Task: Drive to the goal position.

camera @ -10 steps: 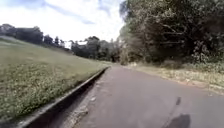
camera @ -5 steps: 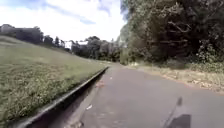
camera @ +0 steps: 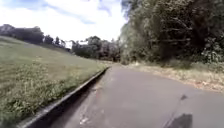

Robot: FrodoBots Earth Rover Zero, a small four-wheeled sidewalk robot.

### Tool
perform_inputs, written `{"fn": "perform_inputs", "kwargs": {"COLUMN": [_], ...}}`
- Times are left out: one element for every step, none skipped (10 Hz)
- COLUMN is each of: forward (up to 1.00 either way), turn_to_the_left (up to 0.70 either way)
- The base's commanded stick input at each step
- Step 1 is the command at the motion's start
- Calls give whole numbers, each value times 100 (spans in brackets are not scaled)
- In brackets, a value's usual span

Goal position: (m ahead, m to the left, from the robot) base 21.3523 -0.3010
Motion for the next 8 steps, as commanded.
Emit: {"fn": "perform_inputs", "kwargs": {"forward": [70,70,70,70,70,70,70,70], "turn_to_the_left": [0,0,0,0,0,0,0,0]}}
